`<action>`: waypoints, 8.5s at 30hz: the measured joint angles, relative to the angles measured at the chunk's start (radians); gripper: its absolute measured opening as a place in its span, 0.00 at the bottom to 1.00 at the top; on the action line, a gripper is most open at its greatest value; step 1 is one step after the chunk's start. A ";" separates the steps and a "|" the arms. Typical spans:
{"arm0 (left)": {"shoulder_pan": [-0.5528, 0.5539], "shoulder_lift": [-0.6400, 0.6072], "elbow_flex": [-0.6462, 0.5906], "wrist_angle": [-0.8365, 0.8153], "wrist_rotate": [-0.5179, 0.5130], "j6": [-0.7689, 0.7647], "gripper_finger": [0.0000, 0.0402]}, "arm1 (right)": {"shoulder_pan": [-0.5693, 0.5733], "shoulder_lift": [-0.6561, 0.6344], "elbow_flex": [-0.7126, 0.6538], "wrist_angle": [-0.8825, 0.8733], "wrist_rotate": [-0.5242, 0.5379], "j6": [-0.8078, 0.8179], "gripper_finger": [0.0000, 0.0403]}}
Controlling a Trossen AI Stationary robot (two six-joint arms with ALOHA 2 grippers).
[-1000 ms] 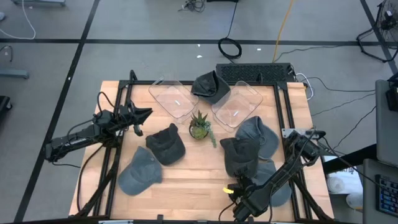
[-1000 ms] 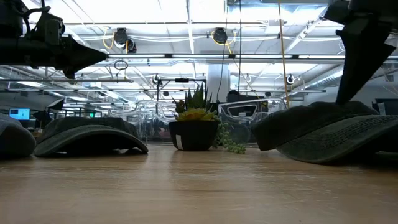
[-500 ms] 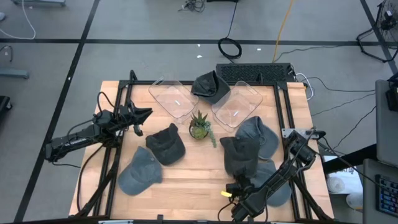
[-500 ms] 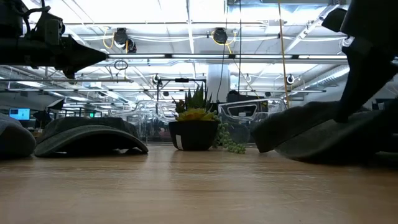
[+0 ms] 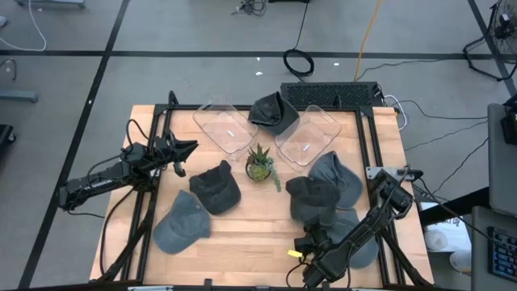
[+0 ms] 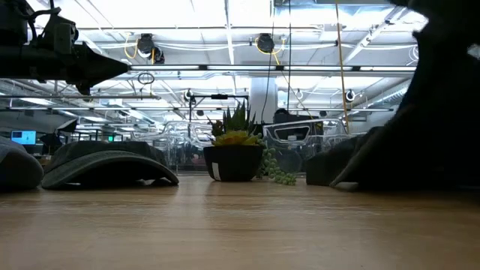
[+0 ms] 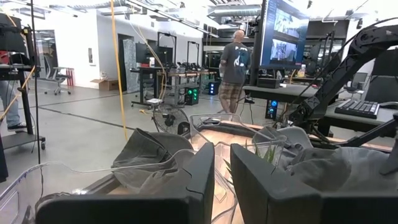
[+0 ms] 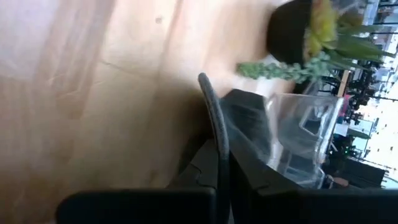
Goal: Pick & Place hat
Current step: Put the bottom right black cap into the left transparent bin
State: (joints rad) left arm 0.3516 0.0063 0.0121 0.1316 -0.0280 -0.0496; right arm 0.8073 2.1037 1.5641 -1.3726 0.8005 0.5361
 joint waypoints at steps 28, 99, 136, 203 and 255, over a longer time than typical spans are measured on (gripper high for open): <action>0.000 0.000 0.000 0.000 0.000 0.000 0.16 | -0.020 -0.401 0.027 -0.142 0.251 0.038 0.00; 0.000 0.000 0.000 0.104 0.072 -0.621 0.16 | -0.771 -0.573 0.027 1.492 -0.099 -0.258 0.00; 0.000 0.068 0.128 0.309 0.105 -0.970 0.50 | -0.779 -0.573 0.027 1.868 -0.228 -0.587 0.00; -0.178 1.247 1.234 0.395 0.129 -0.620 0.37 | -0.793 -0.577 0.073 2.126 -0.466 -0.993 0.00; -0.195 1.064 1.233 0.020 0.437 0.851 0.02 | -0.741 -0.776 0.072 1.319 -0.672 0.332 0.65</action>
State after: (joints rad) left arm 0.1568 1.0702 1.2453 0.1519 0.4089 0.8014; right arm 0.0663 1.3275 1.6363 -0.0532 0.1288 0.8676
